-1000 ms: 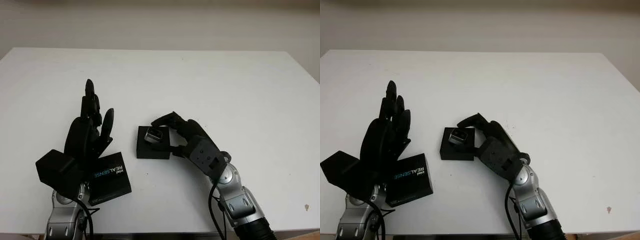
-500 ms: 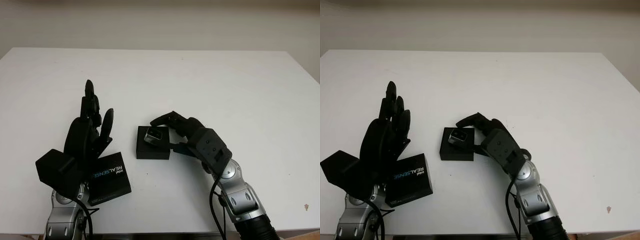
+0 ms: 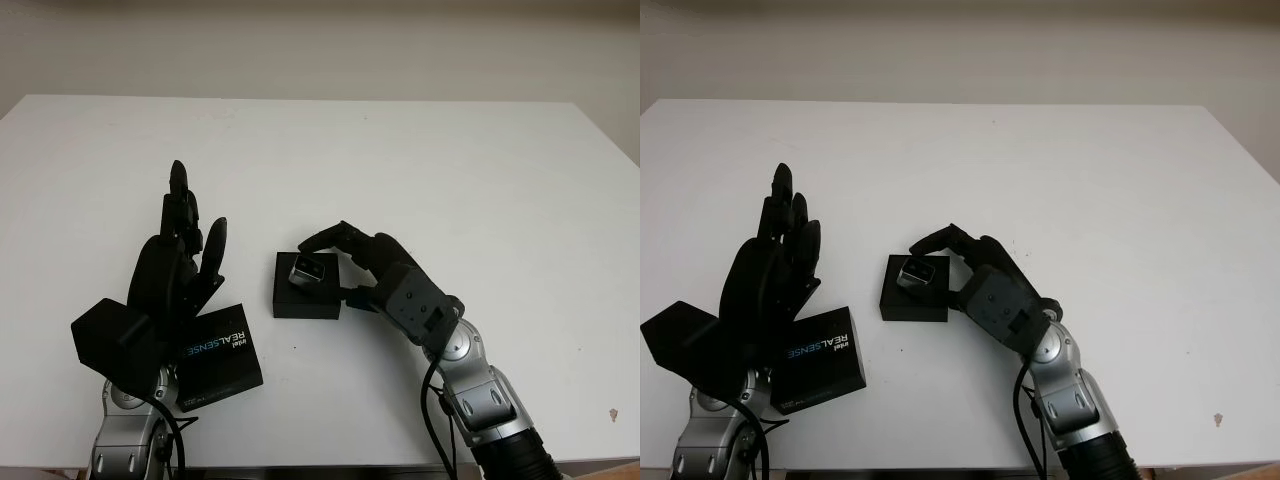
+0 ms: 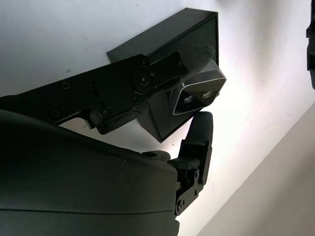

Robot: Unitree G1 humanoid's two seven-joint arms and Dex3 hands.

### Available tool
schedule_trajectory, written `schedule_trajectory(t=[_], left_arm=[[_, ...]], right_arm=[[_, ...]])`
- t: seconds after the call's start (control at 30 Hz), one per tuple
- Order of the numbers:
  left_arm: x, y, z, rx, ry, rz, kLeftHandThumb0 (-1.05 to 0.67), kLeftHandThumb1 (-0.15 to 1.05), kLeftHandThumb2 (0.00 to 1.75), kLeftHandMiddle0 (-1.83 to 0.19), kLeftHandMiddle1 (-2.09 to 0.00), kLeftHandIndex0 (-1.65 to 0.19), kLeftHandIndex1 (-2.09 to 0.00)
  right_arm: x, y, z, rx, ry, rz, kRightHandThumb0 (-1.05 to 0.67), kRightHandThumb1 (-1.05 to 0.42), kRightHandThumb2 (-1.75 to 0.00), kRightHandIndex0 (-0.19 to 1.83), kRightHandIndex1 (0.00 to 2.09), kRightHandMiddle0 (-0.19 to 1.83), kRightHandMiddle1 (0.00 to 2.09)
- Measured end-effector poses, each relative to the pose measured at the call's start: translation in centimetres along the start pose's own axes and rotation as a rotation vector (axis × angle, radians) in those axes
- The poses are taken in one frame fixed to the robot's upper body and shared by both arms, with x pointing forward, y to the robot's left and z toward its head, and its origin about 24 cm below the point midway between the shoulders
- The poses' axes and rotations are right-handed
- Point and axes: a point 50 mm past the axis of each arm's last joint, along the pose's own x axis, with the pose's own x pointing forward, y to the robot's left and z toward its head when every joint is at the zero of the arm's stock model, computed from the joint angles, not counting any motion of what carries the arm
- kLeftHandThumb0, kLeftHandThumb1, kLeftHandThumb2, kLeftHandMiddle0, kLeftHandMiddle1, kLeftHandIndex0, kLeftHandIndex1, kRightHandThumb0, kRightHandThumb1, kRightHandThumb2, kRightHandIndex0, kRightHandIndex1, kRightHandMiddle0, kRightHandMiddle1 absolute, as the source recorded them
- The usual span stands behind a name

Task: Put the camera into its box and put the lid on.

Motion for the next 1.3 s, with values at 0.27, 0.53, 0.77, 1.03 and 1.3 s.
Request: schedule_trajectory(t=[0.27,0.53,0.77,1.03,1.3], left_arm=[[-0.14,0.02,-0.12,-0.001,0.006,-0.001,-0.78,1.05,0.49,0.19,0.0,0.19,0.0],[-0.15,0.03,-0.13,0.004,0.007,-0.005,-0.78,1.05,0.49,0.19,-0.01,0.19,0.0],[-0.16,0.03,-0.17,0.002,0.011,-0.005,-0.79,1.05,0.48,0.19,-0.01,0.19,0.0],[-0.16,0.04,-0.17,0.005,0.011,-0.005,-0.77,1.05,0.48,0.19,0.0,0.19,0.0],[-0.16,0.03,-0.16,0.009,0.011,-0.006,-0.77,1.05,0.49,0.19,0.0,0.19,0.0]], right_arm=[[-0.01,0.01,0.23,-0.066,-0.031,-0.038,-0.47,-0.91,-0.05,0.36,0.1,0.41,1.19],[-0.01,-0.01,0.13,-0.084,-0.039,-0.053,-0.43,-0.92,-0.06,0.37,0.11,0.42,1.25],[0.01,0.04,0.08,-0.101,-0.042,-0.06,-0.4,-0.94,-0.06,0.41,0.13,0.43,1.35],[-0.02,0.08,0.14,-0.132,-0.052,-0.051,-0.38,-0.94,-0.05,0.43,0.14,0.43,1.39],[0.09,0.13,-0.45,-0.085,-0.07,-0.007,-0.35,-0.93,-0.05,0.44,0.15,0.38,1.5]])
